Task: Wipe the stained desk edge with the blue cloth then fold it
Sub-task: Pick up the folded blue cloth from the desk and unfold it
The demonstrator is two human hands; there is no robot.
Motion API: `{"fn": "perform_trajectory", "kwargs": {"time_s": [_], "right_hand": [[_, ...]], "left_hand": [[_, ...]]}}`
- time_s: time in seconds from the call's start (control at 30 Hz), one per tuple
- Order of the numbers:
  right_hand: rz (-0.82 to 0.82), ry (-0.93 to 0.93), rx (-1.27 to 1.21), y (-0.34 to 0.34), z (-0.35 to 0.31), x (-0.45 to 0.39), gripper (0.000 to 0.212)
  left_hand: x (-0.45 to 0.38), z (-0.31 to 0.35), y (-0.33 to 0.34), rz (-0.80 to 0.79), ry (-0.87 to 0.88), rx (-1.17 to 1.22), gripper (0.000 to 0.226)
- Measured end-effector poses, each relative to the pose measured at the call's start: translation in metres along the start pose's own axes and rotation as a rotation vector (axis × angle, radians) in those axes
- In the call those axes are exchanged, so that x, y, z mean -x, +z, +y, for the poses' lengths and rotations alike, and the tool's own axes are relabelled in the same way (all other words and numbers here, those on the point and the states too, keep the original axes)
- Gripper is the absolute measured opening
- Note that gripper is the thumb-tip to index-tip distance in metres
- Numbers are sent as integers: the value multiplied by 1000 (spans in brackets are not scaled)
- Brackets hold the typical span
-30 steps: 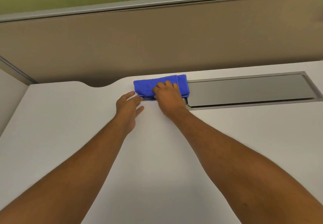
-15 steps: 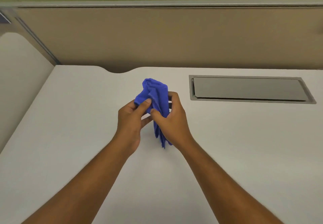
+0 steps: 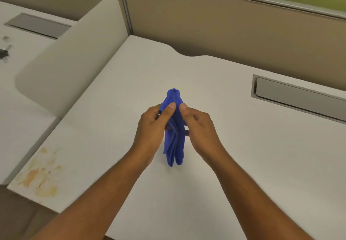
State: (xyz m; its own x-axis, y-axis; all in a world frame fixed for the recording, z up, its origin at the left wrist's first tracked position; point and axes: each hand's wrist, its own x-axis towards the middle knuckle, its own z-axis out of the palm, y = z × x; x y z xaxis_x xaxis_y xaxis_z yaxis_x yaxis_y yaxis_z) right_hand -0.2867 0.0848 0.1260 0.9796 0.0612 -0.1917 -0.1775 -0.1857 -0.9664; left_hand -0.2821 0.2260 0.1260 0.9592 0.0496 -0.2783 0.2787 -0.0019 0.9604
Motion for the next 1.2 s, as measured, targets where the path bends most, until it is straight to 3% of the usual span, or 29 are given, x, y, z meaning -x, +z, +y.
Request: {"fn": "perform_trajectory", "kwargs": {"time_s": [0.13, 0.23, 0.4, 0.57, 0.63, 0.77, 0.9, 1.03, 1.2], "right_hand": [[4, -33, 61, 45, -16, 14, 35], [-3, -26, 92, 78, -24, 22, 37], [-2, -51, 131, 121, -36, 28, 19], [-109, 76, -21, 155, -47, 27, 20], [-186, 36, 24, 174, -52, 27, 23], [-118, -58, 101, 199, -59, 20, 18], [-31, -99, 172, 203, -66, 0, 19], [2, -291, 287, 201, -70, -20, 22], [-55, -413, 553, 195, -32, -14, 31]], "left_hand": [[22, 1, -49, 32, 43, -3, 31], [36, -2, -87, 51, 51, -25, 28], [51, -2, -149, -78, 37, 38, 32], [48, -7, -205, -85, 54, 37, 23], [45, -8, -223, -86, 73, 17, 21], [32, 0, -259, -115, 101, -19, 27], [6, 18, -294, -53, 198, -216, 32], [-16, 36, -318, 114, 387, -513, 37], [-17, -1, -337, 145, 515, -747, 30]]}}
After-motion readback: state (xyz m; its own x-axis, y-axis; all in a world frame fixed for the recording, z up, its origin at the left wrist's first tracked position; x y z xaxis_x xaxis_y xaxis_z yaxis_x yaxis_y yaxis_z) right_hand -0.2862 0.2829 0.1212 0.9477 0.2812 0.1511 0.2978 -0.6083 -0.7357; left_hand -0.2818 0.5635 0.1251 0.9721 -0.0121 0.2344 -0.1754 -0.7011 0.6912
